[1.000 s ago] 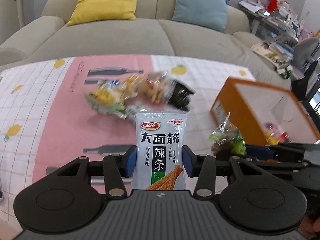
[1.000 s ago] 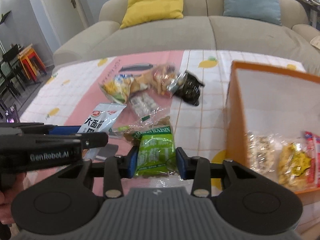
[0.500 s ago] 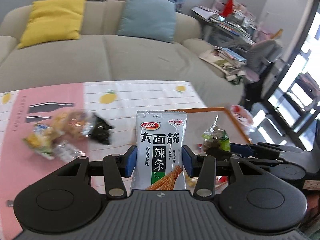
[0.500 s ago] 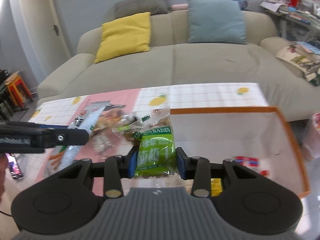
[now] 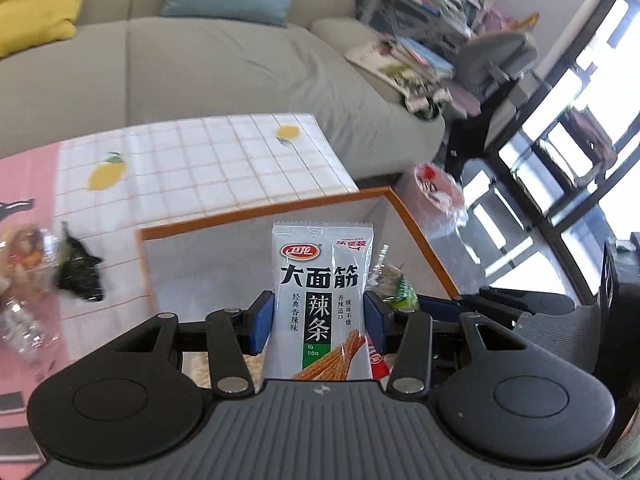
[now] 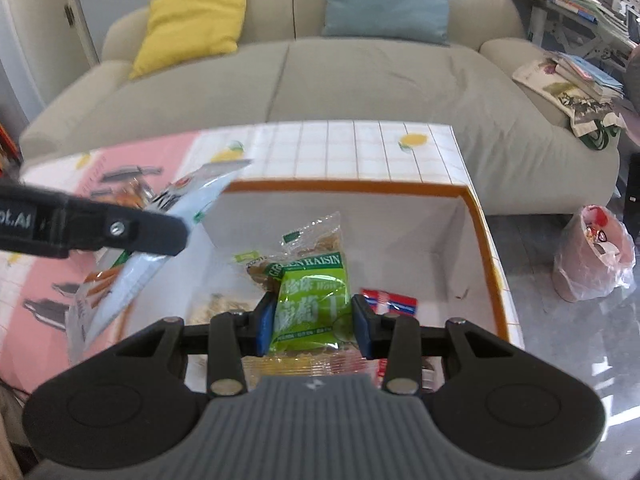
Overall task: Organize snacks
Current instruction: 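Carry the spicy-strip packet and raisin bag over the box and lower them, then open both grippers to release the packet and raisin bag, then withdraw both tools from the box toward the remaining snacks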
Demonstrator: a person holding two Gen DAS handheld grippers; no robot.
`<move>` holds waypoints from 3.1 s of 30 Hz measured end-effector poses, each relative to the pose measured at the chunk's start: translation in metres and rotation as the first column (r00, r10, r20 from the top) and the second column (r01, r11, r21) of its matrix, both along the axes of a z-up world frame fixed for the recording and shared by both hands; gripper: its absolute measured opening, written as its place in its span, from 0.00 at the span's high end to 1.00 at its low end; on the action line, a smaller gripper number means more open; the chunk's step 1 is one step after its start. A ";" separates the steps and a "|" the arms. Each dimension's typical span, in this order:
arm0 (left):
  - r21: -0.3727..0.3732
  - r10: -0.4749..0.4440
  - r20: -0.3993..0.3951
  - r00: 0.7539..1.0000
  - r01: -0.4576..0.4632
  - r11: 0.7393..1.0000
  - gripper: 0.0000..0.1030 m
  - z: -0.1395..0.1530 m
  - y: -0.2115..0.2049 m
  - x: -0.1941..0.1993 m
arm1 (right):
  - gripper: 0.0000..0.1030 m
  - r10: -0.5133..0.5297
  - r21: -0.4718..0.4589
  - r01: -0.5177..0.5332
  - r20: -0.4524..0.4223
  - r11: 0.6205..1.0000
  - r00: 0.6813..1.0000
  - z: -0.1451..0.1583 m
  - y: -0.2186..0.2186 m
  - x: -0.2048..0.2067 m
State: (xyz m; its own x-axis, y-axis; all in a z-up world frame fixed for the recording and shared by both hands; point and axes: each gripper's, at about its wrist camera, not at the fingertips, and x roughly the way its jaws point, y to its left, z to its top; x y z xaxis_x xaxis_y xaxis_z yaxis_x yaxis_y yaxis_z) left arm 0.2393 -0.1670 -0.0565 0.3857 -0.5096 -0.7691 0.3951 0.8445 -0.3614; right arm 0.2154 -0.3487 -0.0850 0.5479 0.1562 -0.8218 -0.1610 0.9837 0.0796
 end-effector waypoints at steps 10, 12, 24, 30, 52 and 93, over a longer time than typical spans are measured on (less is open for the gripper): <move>0.087 -0.040 -0.115 0.993 0.050 0.995 0.48 -0.051 -0.037 0.030 | 0.63 0.037 -0.122 -0.051 -0.114 0.991 0.993 -0.044 -0.010 0.028; 0.104 -0.043 -0.133 0.990 0.057 0.993 0.48 -0.060 -0.041 0.034 | 0.63 0.049 -0.141 -0.067 -0.128 0.988 0.991 -0.051 -0.008 0.032; 0.222 -0.033 -0.228 0.973 0.086 0.971 0.46 -0.093 -0.045 0.040 | 0.62 0.080 -0.191 -0.118 -0.196 0.974 0.977 -0.083 -0.001 0.044; 0.248 -0.036 -0.204 0.978 0.087 0.965 0.34 -0.083 -0.041 0.036 | 0.57 0.080 -0.205 -0.119 -0.186 0.972 0.979 -0.080 -0.001 0.046; 0.315 -0.117 0.201 0.973 0.049 0.948 0.23 0.047 -0.017 -0.029 | 0.15 -0.095 -0.081 0.096 0.022 0.992 0.995 0.008 0.007 -0.016; 0.129 0.440 0.215 0.872 -0.471 0.872 0.22 -0.011 0.262 -0.075 | 0.17 0.065 0.020 -0.069 0.178 0.997 0.982 -0.035 0.244 -0.014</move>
State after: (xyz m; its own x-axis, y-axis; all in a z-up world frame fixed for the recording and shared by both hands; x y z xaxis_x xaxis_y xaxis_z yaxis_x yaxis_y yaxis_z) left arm 0.1642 0.0953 -0.0676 0.6772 -0.1107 -0.7274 -0.0063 0.9877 -0.1562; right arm 0.2016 -0.1044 -0.1199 0.6720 0.2175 -0.7079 -0.2403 0.9682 0.0693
